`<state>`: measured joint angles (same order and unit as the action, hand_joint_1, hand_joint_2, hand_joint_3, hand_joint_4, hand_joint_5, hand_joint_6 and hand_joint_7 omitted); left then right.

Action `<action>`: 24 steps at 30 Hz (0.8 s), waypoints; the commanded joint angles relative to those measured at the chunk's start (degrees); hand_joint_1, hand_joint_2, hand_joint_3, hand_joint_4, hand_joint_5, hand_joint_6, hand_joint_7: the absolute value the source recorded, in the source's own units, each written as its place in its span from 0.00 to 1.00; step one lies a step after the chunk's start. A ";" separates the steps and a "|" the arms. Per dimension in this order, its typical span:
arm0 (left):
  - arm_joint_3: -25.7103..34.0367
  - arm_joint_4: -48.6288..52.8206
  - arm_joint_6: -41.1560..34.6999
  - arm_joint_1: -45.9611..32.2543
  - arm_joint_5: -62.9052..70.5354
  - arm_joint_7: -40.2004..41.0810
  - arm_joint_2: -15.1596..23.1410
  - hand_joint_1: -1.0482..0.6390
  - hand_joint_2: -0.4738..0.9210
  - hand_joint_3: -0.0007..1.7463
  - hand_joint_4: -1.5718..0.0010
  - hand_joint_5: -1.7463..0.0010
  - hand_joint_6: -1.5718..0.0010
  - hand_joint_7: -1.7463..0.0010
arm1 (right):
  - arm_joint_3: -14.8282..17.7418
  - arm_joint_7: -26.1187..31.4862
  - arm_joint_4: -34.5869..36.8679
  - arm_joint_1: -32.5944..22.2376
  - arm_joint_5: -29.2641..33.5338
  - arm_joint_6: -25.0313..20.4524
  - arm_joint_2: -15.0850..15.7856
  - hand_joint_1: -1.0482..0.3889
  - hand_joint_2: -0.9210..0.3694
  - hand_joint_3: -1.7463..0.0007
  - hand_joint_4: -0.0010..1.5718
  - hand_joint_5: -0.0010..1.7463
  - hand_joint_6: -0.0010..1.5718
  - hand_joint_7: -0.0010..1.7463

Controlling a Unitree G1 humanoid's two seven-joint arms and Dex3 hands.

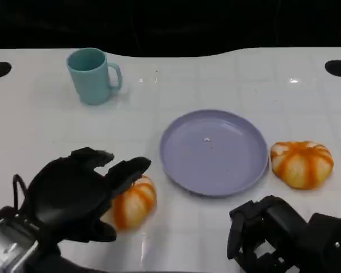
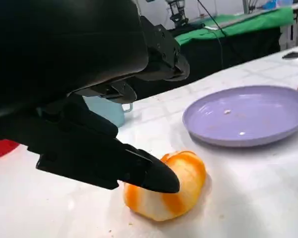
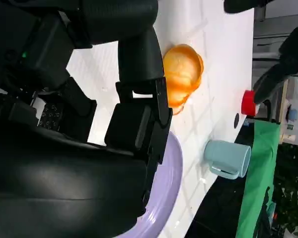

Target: Grasp the bread from the table and place it into the plate.

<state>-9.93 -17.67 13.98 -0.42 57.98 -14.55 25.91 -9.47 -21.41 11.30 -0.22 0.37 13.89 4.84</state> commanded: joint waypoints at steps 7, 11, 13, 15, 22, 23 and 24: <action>-6.74 10.32 -3.28 6.31 5.26 2.21 0.53 0.22 0.97 0.00 0.78 0.93 0.88 1.00 | -0.16 0.41 -0.36 -0.18 -0.15 -0.19 0.30 0.00 0.62 0.23 0.99 0.74 1.00 0.60; -8.60 13.01 -4.35 7.94 4.95 2.42 0.10 0.22 0.97 0.00 0.77 0.93 0.88 1.00 | -0.25 0.65 -0.66 -0.29 0.36 -0.59 0.59 0.00 0.61 0.23 0.99 0.74 1.00 0.60; -9.50 14.67 -4.79 8.77 4.77 2.86 -0.19 0.22 0.97 0.00 0.76 0.94 0.87 1.00 | -0.26 0.58 -0.43 -0.20 0.37 -0.21 0.65 0.00 0.61 0.23 0.99 0.74 1.00 0.60; -10.45 16.74 -5.11 9.70 4.68 3.56 -0.55 0.22 0.97 0.00 0.75 0.94 0.87 0.99 | -0.19 0.43 -0.13 -0.16 0.14 0.15 0.59 0.00 0.61 0.24 0.99 0.74 1.00 0.60; -13.33 23.67 -6.49 12.77 3.74 4.92 -1.96 0.23 0.97 0.00 0.76 0.96 0.88 1.00 | -0.24 0.34 -0.75 -0.37 0.01 -0.55 0.68 0.00 0.62 0.23 0.99 0.74 1.00 0.60; -13.64 24.54 -6.69 13.17 3.47 4.89 -2.19 0.23 0.97 0.00 0.76 0.96 0.88 1.00 | -0.18 0.21 -0.52 -0.30 -0.21 -0.33 0.63 0.00 0.62 0.23 0.99 0.74 1.00 0.60; -13.88 25.11 -6.85 13.46 3.27 4.92 -2.30 0.23 0.97 0.00 0.76 0.96 0.88 1.00 | -0.15 0.14 -0.38 -0.25 -0.32 -0.19 0.60 0.00 0.62 0.23 0.99 0.74 1.00 0.60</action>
<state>-23.26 5.66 8.04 11.56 62.27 -10.21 23.53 -9.86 -21.04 10.98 -0.28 0.63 13.49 4.79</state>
